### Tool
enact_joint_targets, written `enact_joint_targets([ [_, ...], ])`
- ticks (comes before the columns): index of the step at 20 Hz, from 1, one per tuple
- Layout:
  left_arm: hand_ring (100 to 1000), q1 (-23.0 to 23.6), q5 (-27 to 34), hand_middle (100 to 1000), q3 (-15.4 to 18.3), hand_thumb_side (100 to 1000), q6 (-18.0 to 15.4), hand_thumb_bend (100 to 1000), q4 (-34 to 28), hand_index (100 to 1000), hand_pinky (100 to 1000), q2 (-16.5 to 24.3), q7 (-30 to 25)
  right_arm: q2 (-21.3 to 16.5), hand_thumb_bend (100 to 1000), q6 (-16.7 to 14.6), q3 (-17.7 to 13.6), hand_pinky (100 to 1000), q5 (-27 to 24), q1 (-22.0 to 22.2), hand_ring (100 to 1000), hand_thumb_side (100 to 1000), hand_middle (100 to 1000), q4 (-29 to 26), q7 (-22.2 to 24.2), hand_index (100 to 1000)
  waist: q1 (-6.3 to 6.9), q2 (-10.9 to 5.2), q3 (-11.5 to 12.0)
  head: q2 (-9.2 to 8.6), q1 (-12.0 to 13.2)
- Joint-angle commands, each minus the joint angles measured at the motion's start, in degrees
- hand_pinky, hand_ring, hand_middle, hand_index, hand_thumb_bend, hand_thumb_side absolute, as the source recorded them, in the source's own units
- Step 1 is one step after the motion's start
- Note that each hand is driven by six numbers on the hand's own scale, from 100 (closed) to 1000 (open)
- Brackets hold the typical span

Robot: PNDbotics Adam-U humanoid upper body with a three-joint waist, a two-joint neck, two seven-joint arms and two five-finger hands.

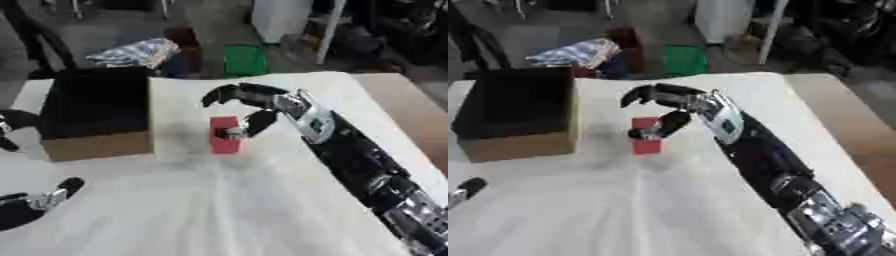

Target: Pick up objects on the table and place them in the box.

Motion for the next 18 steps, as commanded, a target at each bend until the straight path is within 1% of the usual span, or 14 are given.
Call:
enact_joint_targets([
  [1, 808, -0.66, 0.31, 722, 0.23, 199, -0.33, 681, -0.54, 781, 558, 0.50, 0.00, -0.74, 367, -0.18, -0.90, 917, 0.55, -1.42, 1000, 571, 909, -0.05, -0.51, 899, 0.15, -0.70, -0.05, -0.22, -0.02],
  [11, 808, -0.71, 0.41, 722, 0.18, 198, -0.54, 680, -0.60, 781, 556, 0.48, -0.03, -0.33, 370, -0.09, -1.53, 918, 1.86, -1.84, 1000, 572, 904, 1.43, -1.38, 900, 0.19, -0.49, 0.14, -0.28, -0.10],
  [14, 808, -0.91, 0.47, 722, 0.09, 198, -0.62, 680, -0.67, 781, 556, 0.39, -0.10, 0.05, 359, -0.04, -1.91, 916, 2.86, -2.12, 1000, 570, 899, 2.71, -1.68, 900, 0.18, -0.32, 0.62, -0.41, -0.28],
  [18, 808, -1.16, 0.57, 723, -0.06, 198, -0.72, 679, -0.75, 781, 556, 0.30, -0.24, 0.68, 371, 0.04, -2.60, 915, 4.31, -2.57, 1000, 581, 896, 4.72, -2.38, 900, 0.18, -0.03, 1.38, -0.56, -0.63],
])
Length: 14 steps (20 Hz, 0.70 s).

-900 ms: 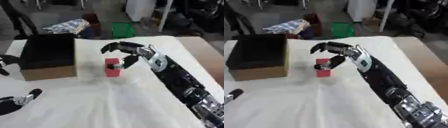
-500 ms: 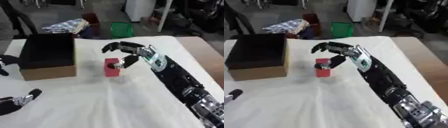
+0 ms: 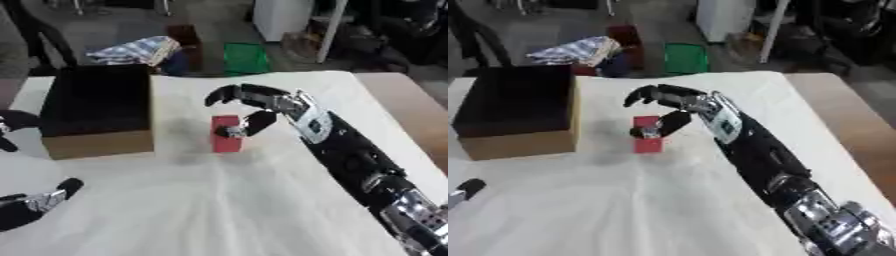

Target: Pick up objects on the table and place them in the box.

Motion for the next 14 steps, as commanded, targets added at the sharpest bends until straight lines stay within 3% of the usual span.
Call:
enact_joint_targets([
  [1, 808, -1.13, 0.42, 722, -0.08, 198, -0.26, 679, -0.78, 781, 556, 0.27, -0.08, -0.42, 376, 0.07, -1.09, 915, 1.58, -1.67, 1000, 582, 895, 1.22, -0.88, 900, 0.22, -0.70, 0.36, -0.57, -0.47],
  [11, 806, -1.33, 0.50, 721, -0.11, 199, -0.36, 680, -0.94, 781, 558, 0.23, -0.29, -0.11, 454, -0.71, -3.07, 907, 8.41, -1.66, 1000, 541, 881, 7.31, -3.05, 902, 0.67, -0.56, 0.88, -0.85, -0.72],
  [14, 806, -1.31, 0.42, 721, -0.07, 198, -0.36, 680, -0.93, 780, 558, 0.25, -0.31, -0.37, 454, -0.88, -3.46, 888, 10.02, -1.52, 991, 464, 867, 8.27, -3.10, 900, 0.77, -0.60, 0.70, -0.95, -0.74],
])
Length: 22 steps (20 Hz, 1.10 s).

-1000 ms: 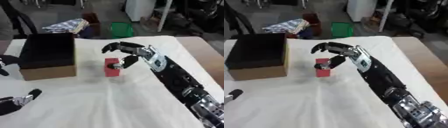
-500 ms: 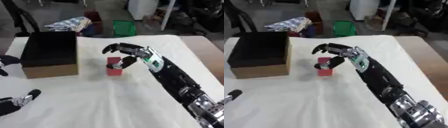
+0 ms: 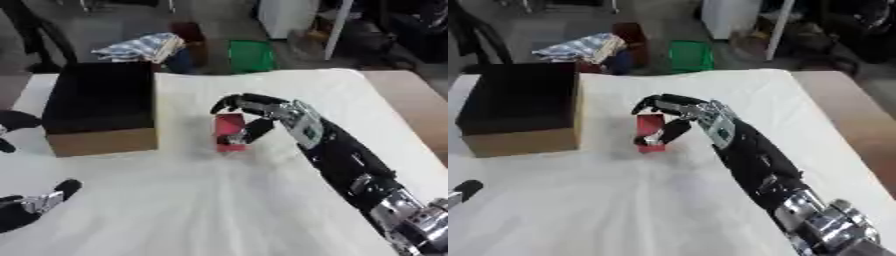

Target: Pick up objects on the table and place them in the box.

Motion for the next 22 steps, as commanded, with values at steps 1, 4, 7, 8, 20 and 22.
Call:
enact_joint_targets([
  [1, 806, -0.85, 0.11, 721, 0.26, 198, -0.12, 680, -0.93, 780, 558, 0.27, -0.06, -1.30, 442, -0.12, -1.00, 878, 1.96, -0.87, 974, 444, 857, 0.66, -0.42, 898, 0.33, -0.89, -0.15, -0.75, -0.19],
  [4, 806, -0.86, 0.03, 721, 0.29, 198, -0.13, 680, -0.94, 780, 558, 0.28, -0.04, -1.33, 333, 0.32, -1.49, 830, 3.20, -0.82, 860, 234, 763, 1.63, -1.27, 882, 0.42, -0.88, -0.16, -0.82, -0.20],
  [7, 806, -0.85, -0.01, 721, 0.29, 198, -0.13, 680, -0.90, 780, 558, 0.29, -0.03, -1.37, 279, 0.56, -1.85, 790, 3.50, -0.82, 788, 100, 639, 1.69, -3.33, 839, 0.44, -0.88, -0.12, -0.80, -0.19],
  [8, 805, -0.84, -0.01, 721, 0.30, 197, -0.13, 680, -0.89, 780, 558, 0.30, -0.03, -1.42, 247, 0.56, -1.87, 764, 3.47, -0.87, 740, 100, 565, 1.42, -4.21, 793, 0.42, -0.90, -0.12, -0.78, -0.18],
  [20, 801, -0.76, 0.25, 720, -0.84, 199, -1.34, 697, -0.49, 779, 559, 0.73, -1.55, -2.58, 264, 0.89, -0.23, 742, -2.05, -6.73, 689, 100, 520, -7.27, -4.34, 752, -0.65, -2.64, 1.90, -0.45, -0.31],
  [22, 799, -1.01, 0.15, 719, -1.71, 197, -2.04, 715, -0.22, 778, 561, 0.68, -2.38, -2.21, 267, 1.39, -0.48, 743, -1.84, -8.09, 695, 100, 527, -7.00, -4.31, 760, -1.02, -3.04, 2.94, -0.58, -0.67],
])
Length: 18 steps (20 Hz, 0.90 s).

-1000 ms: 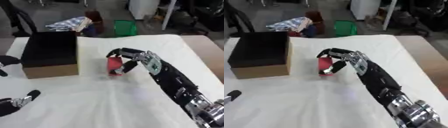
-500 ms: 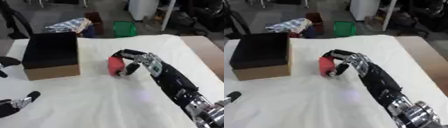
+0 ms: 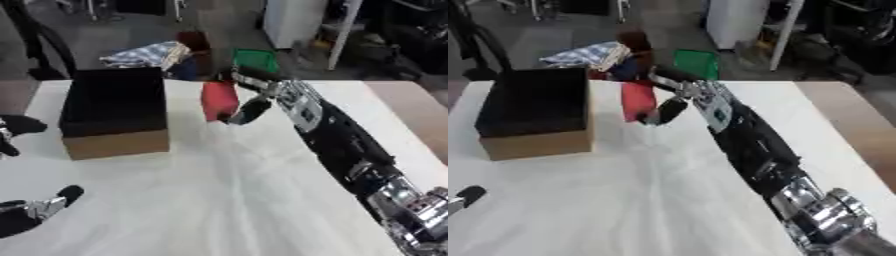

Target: Pick up objects on the table and place them in the box.

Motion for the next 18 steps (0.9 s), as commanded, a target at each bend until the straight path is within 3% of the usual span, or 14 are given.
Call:
enact_joint_targets([
  [1, 799, -1.24, -0.01, 719, -1.11, 196, -1.10, 722, -0.21, 778, 561, 0.55, -1.36, -1.20, 267, 0.70, -0.48, 743, -0.32, -2.86, 699, 100, 531, -1.03, 0.07, 764, -0.07, -1.38, 0.92, -0.46, -0.61],
  [8, 799, -3.39, 0.53, 720, -4.15, 175, -3.67, 829, 0.62, 778, 563, -0.57, -4.70, 0.62, 239, 1.58, -1.96, 746, 1.50, -5.54, 735, 100, 567, 2.32, -1.60, 793, -1.01, -1.78, 4.83, -1.46, -1.84],
  [13, 802, -4.43, 1.03, 722, -5.57, 120, -5.00, 802, 1.46, 779, 563, -1.20, -6.25, 2.57, 230, 2.10, -2.62, 749, 3.03, -7.28, 764, 100, 610, 4.66, -2.69, 813, -1.46, -1.46, 6.89, -1.46, -2.95],
  [18, 805, -5.00, 1.59, 724, -6.71, 325, -6.49, 889, 2.08, 779, 562, -1.70, -7.08, 5.17, 246, 3.00, -3.31, 754, 5.37, -8.74, 802, 162, 688, 7.32, -4.41, 843, -1.79, -1.03, 8.65, -1.47, -4.50],
])
